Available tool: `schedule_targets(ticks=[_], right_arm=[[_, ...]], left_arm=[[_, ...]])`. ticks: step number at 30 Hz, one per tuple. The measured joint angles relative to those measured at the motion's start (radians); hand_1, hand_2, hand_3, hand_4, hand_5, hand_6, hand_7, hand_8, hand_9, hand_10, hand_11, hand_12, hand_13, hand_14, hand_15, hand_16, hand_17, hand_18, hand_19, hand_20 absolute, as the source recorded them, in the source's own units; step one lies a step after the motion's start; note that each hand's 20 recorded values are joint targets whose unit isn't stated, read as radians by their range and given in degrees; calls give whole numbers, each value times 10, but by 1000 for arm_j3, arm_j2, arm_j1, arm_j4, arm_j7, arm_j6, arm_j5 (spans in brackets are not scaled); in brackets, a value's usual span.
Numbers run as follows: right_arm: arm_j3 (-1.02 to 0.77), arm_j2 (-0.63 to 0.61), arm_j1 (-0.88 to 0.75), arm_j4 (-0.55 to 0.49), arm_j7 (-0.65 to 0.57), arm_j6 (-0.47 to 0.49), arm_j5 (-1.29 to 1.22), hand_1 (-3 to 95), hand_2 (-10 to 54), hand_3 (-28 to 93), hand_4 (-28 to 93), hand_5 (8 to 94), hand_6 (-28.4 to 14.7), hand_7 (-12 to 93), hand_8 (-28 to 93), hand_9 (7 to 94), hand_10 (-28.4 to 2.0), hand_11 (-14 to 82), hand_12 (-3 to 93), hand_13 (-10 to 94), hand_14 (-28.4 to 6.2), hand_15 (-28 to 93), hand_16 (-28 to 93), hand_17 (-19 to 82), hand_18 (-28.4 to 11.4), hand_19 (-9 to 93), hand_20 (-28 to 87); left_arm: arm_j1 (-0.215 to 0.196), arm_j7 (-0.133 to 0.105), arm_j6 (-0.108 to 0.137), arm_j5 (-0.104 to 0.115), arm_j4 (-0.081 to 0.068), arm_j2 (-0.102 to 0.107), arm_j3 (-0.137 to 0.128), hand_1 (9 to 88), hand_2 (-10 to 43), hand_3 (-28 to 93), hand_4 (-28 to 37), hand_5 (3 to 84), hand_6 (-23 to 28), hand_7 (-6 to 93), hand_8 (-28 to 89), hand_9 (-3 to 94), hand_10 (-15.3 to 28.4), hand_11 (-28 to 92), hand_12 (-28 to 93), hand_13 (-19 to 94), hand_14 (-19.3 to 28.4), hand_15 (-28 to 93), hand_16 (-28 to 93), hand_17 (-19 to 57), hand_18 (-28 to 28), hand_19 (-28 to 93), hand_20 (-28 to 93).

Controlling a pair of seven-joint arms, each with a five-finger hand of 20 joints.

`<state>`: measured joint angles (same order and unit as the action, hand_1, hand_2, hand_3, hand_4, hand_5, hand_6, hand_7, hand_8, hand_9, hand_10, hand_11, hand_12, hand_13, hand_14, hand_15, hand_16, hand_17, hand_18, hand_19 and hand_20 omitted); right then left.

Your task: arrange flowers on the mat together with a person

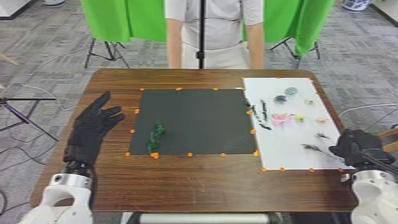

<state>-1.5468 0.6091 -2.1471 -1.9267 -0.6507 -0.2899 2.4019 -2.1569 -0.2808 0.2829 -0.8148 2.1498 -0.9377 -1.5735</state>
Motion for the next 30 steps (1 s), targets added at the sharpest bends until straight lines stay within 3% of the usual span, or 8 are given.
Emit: schedule_targets(ticks=[7, 13, 19, 26, 30], right_arm=[[15, -3, 66, -142, 19, -22, -71, 508, -95, 657, -278, 884, 32, 198, 37, 888, -97, 306, 208, 788, -74, 604, 210, 348, -209, 837, 173], [274, -1, 336, -202, 64, -11, -204, 508, -95, 649, -259, 883, 26, 191, 48, 889, -98, 319, 208, 790, -77, 610, 213, 348, -213, 838, 156], [538, 133, 614, -159, 72, 125, -284, 509, -95, 645, -249, 884, 24, 188, 49, 893, -100, 321, 206, 798, -81, 609, 211, 354, -220, 845, 141], [888, 307, 883, -34, 34, 145, -147, 510, -95, 644, -245, 891, 20, 188, 51, 902, -104, 331, 209, 806, -84, 620, 215, 356, -223, 850, 127], [974, 387, 964, 1, 15, 208, -131, 510, -95, 641, -242, 894, 17, 184, 52, 907, -106, 337, 210, 810, -88, 627, 214, 354, -224, 852, 114]], left_arm=[[-27, -8, 9, 2, 10, 6, -17, 240, 38, 793, -278, 314, 46, 90, -78, 334, 185, 271, 105, 221, 245, 535, -94, -77, 230, 458, 119], [-40, -19, 27, 6, 16, 17, -19, 240, 38, 793, -280, 312, 46, 91, -78, 332, 185, 272, 105, 220, 245, 535, -94, -76, 239, 458, 118], [-54, -22, 33, 9, 23, 19, -31, 240, 38, 794, -280, 312, 46, 91, -78, 330, 184, 273, 106, 220, 244, 535, -95, -78, 241, 460, 115], [-52, -17, 34, 8, 23, 19, -41, 240, 37, 794, -279, 313, 46, 91, -78, 331, 184, 273, 105, 219, 244, 535, -94, -79, 237, 457, 114], [-52, -14, 34, 7, 26, 19, -48, 240, 37, 794, -280, 313, 46, 91, -78, 332, 185, 273, 105, 219, 244, 534, -94, -79, 236, 456, 114]])
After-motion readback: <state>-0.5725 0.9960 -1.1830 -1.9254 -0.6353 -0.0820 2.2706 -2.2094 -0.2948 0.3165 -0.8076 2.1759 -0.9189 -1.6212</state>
